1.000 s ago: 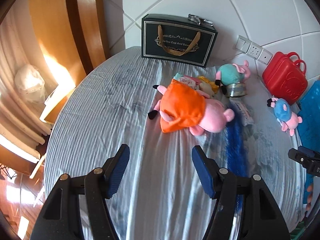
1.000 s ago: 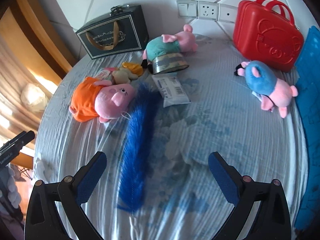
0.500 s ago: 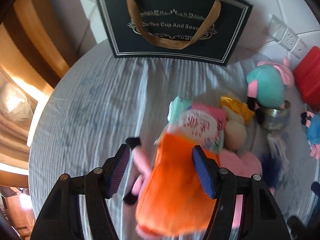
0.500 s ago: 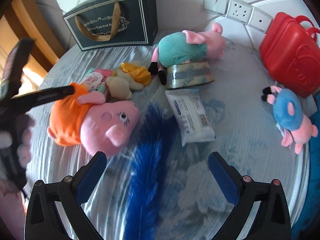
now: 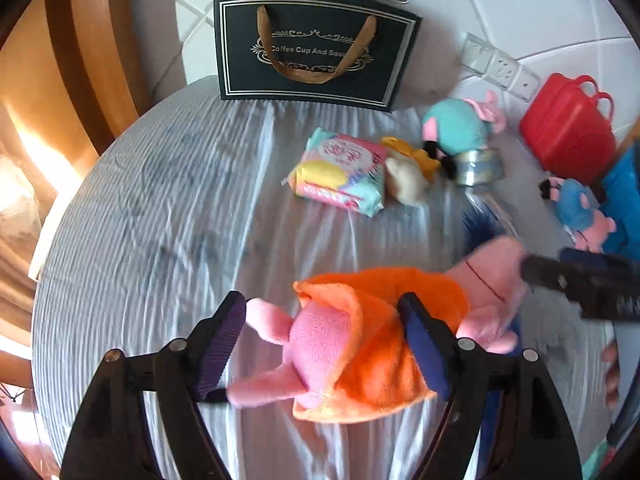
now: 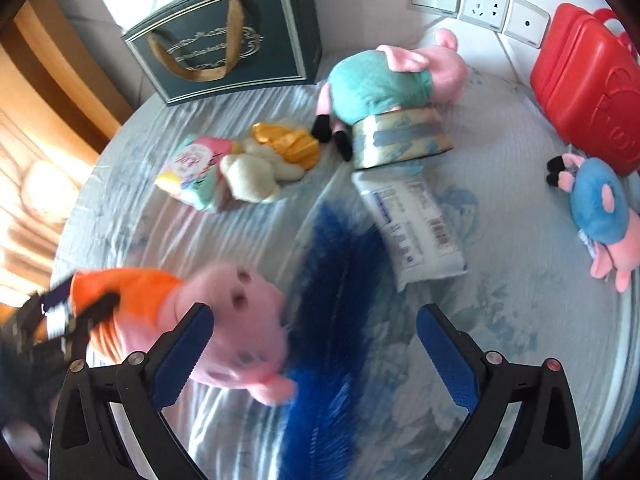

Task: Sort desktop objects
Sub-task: 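Grasp the orange-dressed pink pig plush with the left gripper and lift it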

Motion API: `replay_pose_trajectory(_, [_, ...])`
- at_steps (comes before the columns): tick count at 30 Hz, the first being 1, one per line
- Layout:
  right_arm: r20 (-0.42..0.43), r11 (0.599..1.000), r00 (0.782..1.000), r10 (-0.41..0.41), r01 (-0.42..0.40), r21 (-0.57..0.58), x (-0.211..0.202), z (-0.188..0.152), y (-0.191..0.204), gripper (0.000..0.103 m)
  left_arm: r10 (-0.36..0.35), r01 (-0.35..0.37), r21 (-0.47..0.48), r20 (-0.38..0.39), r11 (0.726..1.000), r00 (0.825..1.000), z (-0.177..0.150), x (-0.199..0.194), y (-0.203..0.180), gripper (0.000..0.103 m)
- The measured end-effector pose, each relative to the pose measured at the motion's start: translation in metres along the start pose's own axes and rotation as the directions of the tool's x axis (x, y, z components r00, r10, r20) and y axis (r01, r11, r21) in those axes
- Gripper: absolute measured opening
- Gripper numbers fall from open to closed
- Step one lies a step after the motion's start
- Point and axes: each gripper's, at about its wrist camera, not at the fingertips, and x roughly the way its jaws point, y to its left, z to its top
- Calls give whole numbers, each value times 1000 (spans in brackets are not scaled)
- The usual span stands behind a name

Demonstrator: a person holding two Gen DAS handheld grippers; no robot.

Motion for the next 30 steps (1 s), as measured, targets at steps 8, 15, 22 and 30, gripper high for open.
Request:
replay_pose_trajectory(8, [-53, 995, 996, 68, -72, -75, 9, -34, 34, 103, -47, 47, -40, 9, 998, 999, -50, -19, -2, 90])
replay_pose_trajectory(15, [-108, 990, 990, 96, -106, -97, 14, -70, 30, 98, -67, 68, 7, -30, 998, 997, -76, -22, -7, 91])
replay_pose_trajectory(22, [-120, 983, 988, 94, -112, -149, 14, -89, 33, 98, -80, 84, 89, -52, 992, 995, -86, -10, -26, 94])
replay_pose_trajectory(30, [-133, 972, 986, 104, -129, -196, 17, -97, 43, 74, -66, 73, 148, -54, 986, 996, -95, -5, -37, 89])
